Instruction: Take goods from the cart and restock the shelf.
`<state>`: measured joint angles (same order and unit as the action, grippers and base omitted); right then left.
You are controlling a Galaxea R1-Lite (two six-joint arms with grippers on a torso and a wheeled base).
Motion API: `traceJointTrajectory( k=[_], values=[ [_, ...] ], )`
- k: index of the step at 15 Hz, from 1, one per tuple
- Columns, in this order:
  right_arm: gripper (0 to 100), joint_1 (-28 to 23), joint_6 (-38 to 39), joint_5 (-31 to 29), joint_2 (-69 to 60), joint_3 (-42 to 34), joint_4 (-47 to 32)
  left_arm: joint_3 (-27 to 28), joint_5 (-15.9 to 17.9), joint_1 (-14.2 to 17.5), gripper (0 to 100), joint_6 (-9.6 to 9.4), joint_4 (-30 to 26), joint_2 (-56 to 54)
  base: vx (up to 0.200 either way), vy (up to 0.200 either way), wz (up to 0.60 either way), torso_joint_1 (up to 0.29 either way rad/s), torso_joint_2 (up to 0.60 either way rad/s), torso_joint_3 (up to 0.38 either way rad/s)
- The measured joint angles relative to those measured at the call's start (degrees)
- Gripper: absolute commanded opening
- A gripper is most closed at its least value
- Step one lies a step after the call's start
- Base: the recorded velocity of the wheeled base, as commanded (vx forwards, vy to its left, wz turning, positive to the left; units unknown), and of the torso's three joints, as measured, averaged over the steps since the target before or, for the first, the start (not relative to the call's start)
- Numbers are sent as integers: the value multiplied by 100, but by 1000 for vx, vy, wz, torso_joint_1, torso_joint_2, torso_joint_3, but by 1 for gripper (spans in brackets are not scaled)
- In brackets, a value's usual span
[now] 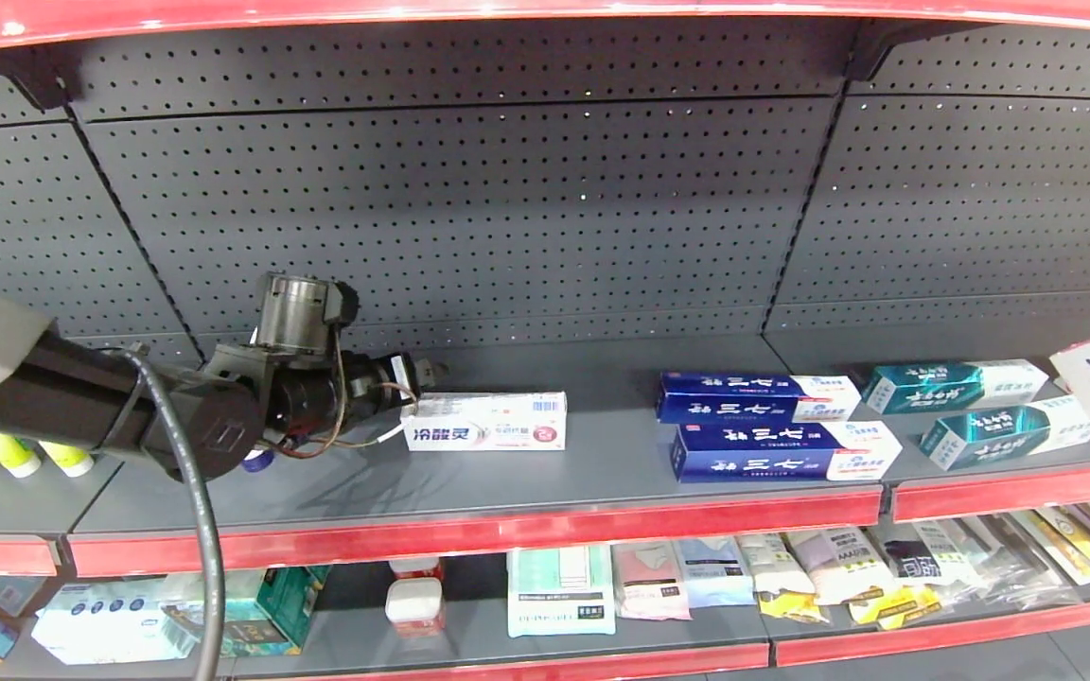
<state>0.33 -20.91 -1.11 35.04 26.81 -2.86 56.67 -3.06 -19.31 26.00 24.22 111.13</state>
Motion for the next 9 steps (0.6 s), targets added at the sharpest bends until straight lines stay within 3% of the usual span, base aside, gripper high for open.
traceJointTrajectory(
  k=[3,6,9],
  values=[
    [0,2,0,-1,-26,-55,2,432,30,-6,100,-143,-20,235,0,0,0,0,0,0],
    [0,2,2,22,-80,-106,2,613,184,-11,100,-430,-138,452,0,0,0,0,0,0],
    [0,2,0,40,-116,-148,2,798,205,-50,100,-466,-151,640,0,0,0,0,0,0]
  ],
)
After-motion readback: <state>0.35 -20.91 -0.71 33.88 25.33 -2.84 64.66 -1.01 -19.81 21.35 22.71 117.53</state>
